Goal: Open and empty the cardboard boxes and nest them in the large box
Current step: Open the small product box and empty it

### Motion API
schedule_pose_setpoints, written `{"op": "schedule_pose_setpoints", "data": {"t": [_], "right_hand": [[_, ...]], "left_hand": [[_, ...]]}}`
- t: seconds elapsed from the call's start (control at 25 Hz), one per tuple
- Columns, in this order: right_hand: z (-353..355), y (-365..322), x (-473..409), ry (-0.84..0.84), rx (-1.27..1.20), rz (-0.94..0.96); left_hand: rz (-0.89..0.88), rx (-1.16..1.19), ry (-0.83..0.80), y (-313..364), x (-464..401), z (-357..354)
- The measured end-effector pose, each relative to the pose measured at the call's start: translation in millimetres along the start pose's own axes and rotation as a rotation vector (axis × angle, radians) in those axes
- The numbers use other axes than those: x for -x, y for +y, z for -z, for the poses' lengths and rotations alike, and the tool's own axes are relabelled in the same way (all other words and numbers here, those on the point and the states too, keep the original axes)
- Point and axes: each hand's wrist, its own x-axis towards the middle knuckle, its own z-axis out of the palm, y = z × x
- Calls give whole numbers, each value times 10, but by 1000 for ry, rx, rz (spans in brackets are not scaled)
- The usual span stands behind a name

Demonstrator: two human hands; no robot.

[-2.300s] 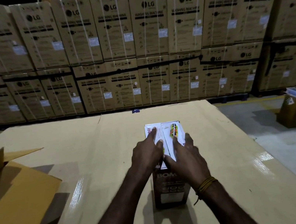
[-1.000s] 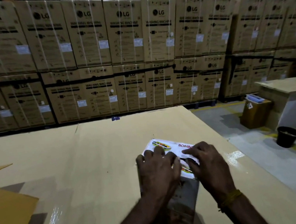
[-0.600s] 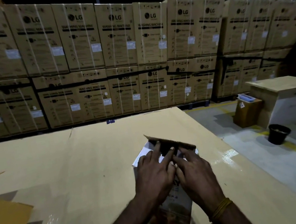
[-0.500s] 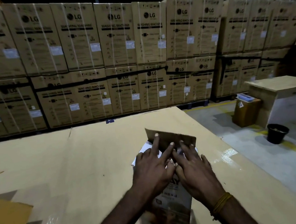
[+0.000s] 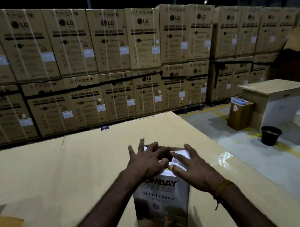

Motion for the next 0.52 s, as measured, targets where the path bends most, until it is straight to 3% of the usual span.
{"op": "schedule_pose_setpoints", "data": {"t": [0.24,0.32,0.52], "right_hand": [[77,143,-162,25,-126,59],[133,152,-168,5,-73,94],[229,119,-84,-224,-104,147]], "left_hand": [[35,125,-4,-55,52,70],[-5,188,-76,-131,83,110],[-129,410,-357,-333,226,372]]}}
